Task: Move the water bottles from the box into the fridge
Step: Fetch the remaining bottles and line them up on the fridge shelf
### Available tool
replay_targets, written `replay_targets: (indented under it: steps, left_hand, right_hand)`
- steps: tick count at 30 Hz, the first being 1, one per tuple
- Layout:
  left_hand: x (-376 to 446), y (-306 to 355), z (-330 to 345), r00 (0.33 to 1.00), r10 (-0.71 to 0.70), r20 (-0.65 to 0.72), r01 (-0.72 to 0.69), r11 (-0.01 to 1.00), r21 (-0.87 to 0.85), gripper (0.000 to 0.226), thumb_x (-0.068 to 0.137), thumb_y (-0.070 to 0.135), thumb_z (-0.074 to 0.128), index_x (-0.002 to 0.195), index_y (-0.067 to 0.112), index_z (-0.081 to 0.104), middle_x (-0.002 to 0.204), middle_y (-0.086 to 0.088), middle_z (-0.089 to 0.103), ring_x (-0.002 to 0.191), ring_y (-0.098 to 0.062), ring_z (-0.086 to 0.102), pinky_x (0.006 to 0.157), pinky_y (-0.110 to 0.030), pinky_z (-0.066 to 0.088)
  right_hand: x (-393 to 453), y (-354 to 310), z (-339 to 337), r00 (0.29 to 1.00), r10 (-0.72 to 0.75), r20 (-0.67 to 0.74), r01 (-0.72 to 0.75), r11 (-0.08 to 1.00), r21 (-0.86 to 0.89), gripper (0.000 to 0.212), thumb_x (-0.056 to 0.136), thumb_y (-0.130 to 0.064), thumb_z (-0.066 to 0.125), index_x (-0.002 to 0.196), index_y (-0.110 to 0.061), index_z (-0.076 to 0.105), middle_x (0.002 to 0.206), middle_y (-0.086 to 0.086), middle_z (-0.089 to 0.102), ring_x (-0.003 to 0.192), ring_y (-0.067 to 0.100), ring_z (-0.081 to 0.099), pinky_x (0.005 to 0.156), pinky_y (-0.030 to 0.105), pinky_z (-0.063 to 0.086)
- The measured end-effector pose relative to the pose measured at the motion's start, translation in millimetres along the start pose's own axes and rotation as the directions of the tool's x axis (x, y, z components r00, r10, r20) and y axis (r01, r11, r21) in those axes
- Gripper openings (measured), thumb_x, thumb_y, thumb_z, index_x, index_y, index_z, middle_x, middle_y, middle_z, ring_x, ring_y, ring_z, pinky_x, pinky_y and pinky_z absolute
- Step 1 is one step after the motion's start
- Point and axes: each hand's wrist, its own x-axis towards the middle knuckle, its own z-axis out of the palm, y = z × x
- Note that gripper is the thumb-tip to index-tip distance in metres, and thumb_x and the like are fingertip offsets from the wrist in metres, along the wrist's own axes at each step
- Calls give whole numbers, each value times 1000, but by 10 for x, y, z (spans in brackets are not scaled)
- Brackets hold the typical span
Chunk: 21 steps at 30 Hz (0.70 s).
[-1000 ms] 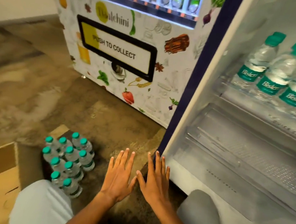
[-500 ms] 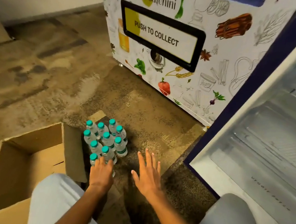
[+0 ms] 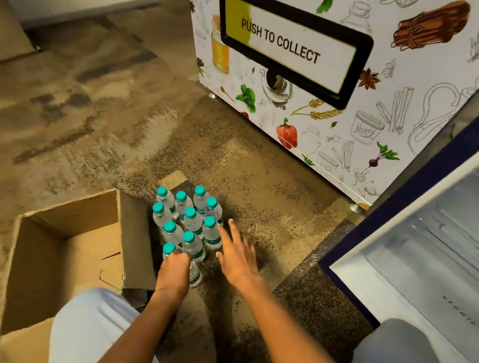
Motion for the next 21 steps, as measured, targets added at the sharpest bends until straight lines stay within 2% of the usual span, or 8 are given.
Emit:
replay_targets:
  steps: [3, 5, 9, 13, 15, 17, 21]
  left_hand:
    - [46, -11, -9, 1000, 8, 0, -8, 1000, -21, 20, 91, 0, 48, 105, 3, 62, 108, -17, 61, 99, -32, 59, 86, -42, 52]
    - [73, -30, -13, 1000, 23, -6, -23, 1000, 13, 20, 90, -1, 49, 105, 3, 63, 109, -18, 61, 100, -33, 60, 86, -41, 52]
    - [108, -49, 6, 999, 42, -7, -42, 998, 46, 18, 89, -1, 49, 100, 3, 62, 105, -17, 62, 97, -33, 60, 84, -43, 53]
    - [117, -55, 5, 999, 52, -8, -51, 995, 89, 19, 91, 2, 50, 103, 5, 63, 106, -16, 63, 99, -32, 61, 82, -38, 52]
    - [125, -64, -2, 998, 55, -7, -54, 992, 116, 19, 90, 1, 50, 103, 6, 63, 106, -15, 64, 100, -32, 62, 80, -38, 51]
    - [149, -76, 2, 998, 61, -4, -60, 990, 127, 19, 89, 1, 51, 103, 6, 64, 106, -15, 64, 99, -32, 62, 81, -38, 51]
    - [160, -81, 14, 998, 61, -4, -60, 989, 137, 20, 90, 1, 51, 104, 6, 63, 108, -16, 63, 100, -31, 61, 82, -37, 50]
  right_hand:
    - [234, -70, -14, 998, -54, 18, 55, 996, -64, 81, 94, -4, 57, 156, -29, 13, 165, -2, -1, 142, 37, 28, 116, 53, 29]
    - [381, -125, -30, 995, -94, 42, 98, 989, -107, 84, 92, 4, 55, 156, -31, 14, 164, -3, -2, 140, 38, 30, 114, 54, 32]
    - [590, -229, -84, 987, -137, 89, 154, 964, -218, 86, 89, 10, 49, 156, -30, 15, 165, -2, -1, 136, 38, 34, 109, 54, 35]
    - [653, -247, -41, 987, -126, 102, 148, 955, -257, 74, 92, 5, 50, 155, -25, 22, 157, 7, 23, 129, 38, 41, 102, 49, 44]
    - [610, -218, 28, 990, -131, 50, 139, 960, -242, 67, 91, 7, 53, 149, -20, 34, 147, 11, 32, 122, 36, 47, 95, 46, 49]
    - [532, -181, 85, 993, -120, 1, 116, 964, -238, 50, 90, 6, 55, 136, -13, 50, 139, 12, 37, 116, 33, 51, 91, 41, 51]
    - [346, -53, 196, 997, -67, -30, 60, 980, -191, 39, 89, 7, 57, 125, -9, 54, 128, 13, 42, 106, 33, 56, 84, 40, 53]
